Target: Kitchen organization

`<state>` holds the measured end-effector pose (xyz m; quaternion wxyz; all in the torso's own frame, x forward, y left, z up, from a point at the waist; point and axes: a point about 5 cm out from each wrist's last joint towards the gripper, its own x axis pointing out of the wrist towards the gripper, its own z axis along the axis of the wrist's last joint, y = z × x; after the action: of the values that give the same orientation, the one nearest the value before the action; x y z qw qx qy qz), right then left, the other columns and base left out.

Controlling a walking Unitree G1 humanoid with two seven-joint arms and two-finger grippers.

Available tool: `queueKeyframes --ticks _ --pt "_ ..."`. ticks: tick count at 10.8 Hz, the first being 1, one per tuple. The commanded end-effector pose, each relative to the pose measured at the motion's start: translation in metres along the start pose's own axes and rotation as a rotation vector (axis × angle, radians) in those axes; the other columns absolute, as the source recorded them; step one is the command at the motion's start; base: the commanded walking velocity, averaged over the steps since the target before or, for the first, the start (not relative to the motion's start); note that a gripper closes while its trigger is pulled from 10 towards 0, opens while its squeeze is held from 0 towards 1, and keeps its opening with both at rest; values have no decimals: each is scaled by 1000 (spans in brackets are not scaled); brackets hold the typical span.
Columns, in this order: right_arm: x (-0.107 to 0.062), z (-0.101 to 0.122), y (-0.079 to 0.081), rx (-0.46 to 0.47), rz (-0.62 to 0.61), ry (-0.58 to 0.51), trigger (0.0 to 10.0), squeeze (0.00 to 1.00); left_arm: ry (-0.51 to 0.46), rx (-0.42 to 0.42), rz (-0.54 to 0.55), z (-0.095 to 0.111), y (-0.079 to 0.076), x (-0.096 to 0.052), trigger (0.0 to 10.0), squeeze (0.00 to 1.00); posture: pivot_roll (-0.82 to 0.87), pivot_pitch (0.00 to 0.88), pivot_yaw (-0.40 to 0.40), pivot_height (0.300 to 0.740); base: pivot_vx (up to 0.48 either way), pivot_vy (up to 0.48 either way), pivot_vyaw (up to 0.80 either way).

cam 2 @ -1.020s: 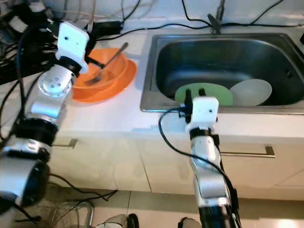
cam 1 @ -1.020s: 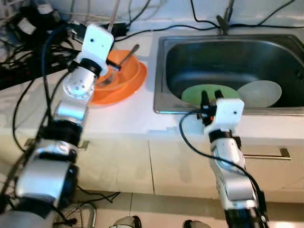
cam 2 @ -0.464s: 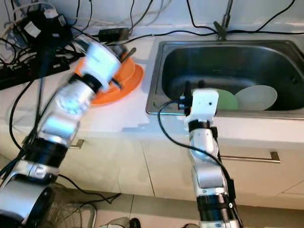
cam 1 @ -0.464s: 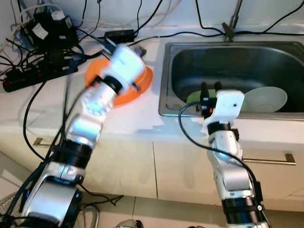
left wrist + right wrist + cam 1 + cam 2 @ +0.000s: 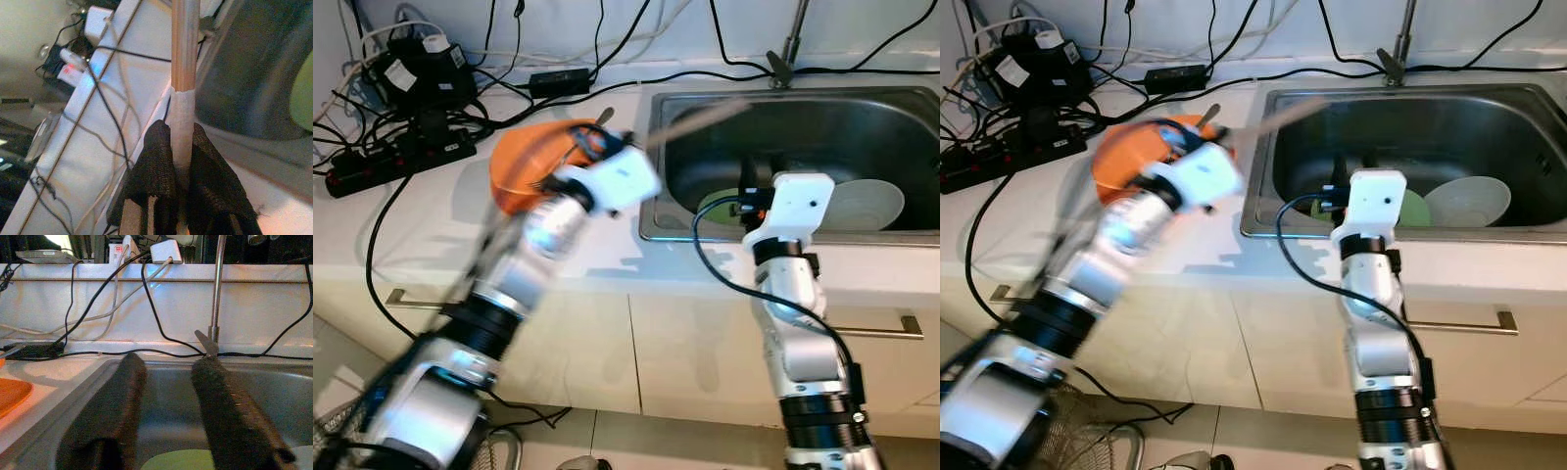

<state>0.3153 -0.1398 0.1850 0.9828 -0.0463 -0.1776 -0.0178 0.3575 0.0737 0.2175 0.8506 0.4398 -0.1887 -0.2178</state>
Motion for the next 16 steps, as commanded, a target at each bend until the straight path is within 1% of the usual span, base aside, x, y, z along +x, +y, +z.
queueKeyframes --ticks 1,2,3,4,5,6,7,8,9,10,11,12,13,14,15,16 --pt "3 2 0 -14 16 -2 10000 1000 18 14 3 -1 -1 -1 10000 0 -2 0 108 740 0 0 0" --pt "4 1 -3 -67 43 -6 10000 1000 34 21 5 -2 -3 -1 10000 0 -1 0 106 740 0 0 0" --pt "4 1 -5 -76 43 -1 10000 1000 39 11 9 -2 -4 -1 10000 0 -1 0 104 740 0 0 0" --pt "4 1 -5 -77 48 1 10000 1000 43 5 11 -2 -5 -1 10000 0 -2 0 104 740 0 0 0" --pt "3 1 -3 -38 48 11 10000 1000 51 -1 15 -2 -6 -2 10000 0 -6 0 105 740 0 0 0" --pt "3 2 -3 -50 64 6 10000 1000 57 -3 18 -2 -6 -1 10000 0 -5 0 104 740 0 0 0" --pt "3 3 -3 -131 98 -10 10000 1000 66 -2 17 -2 -6 0 10000 0 -11 0 107 740 0 0 0" --pt "3 2 -4 -157 109 -14 10000 1000 69 0 13 -2 -7 0 10000 0 -13 0 109 740 0 0 0" --pt "3 1 -6 -40 71 15 10000 1000 67 2 5 -1 -8 1 10000 0 -12 0 109 740 0 0 0" --pt "4 0 -6 99 26 51 10000 1000 67 2 2 -1 -10 1 10000 0 -12 0 112 740 0 0 0" --pt "5 0 -7 175 0 75 10000 0 76 4 1 -3 -10 0 10000 0 -12 0 114 740 0 0 0" --pt "6 -2 -8 347 -49 120 10000 0 102 8 16 -6 -8 -1 10000 0 -9 0 117 740 0 0 0" --pt "6 -3 -10 412 -74 136 10000 0 111 13 22 -7 -7 0 10000 0 -10 0 118 740 0 0 0" --pt "7 -3 -15 549 -133 157 10000 0 137 22 37 -10 -5 0 10000 0 -11 0 118 740 0 0 0" --pt "7 -3 -19 631 -178 160 10000 0 161 29 46 -12 -3 1 10000 0 -10 0 117 740 0 0 0" --pt "8 -4 -27 768 -267 163 10000 0 187 59 34 -16 -2 0 10000 0 -8 0 115 740 0 0 0"
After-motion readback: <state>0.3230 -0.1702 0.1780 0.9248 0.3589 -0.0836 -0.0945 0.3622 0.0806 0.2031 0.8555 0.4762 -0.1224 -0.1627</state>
